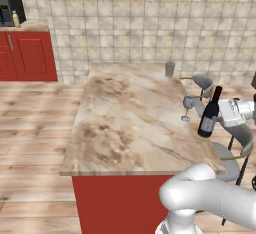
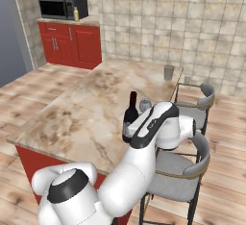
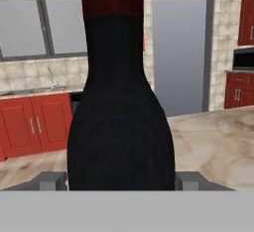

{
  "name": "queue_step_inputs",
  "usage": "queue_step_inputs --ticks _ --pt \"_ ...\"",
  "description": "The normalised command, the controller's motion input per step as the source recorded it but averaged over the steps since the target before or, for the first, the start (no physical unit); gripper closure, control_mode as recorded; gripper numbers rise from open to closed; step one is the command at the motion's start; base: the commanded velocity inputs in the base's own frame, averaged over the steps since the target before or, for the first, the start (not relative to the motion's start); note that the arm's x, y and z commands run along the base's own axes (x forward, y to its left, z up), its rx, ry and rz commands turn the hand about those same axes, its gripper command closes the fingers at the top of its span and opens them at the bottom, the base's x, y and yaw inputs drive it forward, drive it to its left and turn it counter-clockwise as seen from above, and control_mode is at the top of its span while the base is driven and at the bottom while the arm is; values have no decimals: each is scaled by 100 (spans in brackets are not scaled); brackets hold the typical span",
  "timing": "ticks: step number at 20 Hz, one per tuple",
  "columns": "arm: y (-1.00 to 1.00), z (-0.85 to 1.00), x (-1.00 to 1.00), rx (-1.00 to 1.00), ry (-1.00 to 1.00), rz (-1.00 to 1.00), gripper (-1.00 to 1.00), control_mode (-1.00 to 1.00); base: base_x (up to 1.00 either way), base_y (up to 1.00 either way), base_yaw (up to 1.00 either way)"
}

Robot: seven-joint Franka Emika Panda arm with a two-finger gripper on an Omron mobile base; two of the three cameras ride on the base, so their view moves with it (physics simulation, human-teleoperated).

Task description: There is a wine glass and glass cup on the dining counter. Place the wine bottle next to the wine glass and the juice bottle next to the glass cup.

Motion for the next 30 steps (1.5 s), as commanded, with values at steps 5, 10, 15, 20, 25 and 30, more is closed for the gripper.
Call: queue_step_inputs --ticks 5,10,15,20,25,30 --pt "-2 -33 42 0 0 -3 100 -100 0 0 0" --pt "-14 -36 34 0 0 0 100 -100 0 0 0" --pt "-22 -32 30 -1 0 0 100 -100 0 0 0" --pt "-24 -28 32 -2 0 0 100 -100 0 0 0" --pt "-17 -22 39 0 -2 0 100 -100 0 0 0" --pt "-4 -25 35 0 -10 0 100 -100 0 0 0"
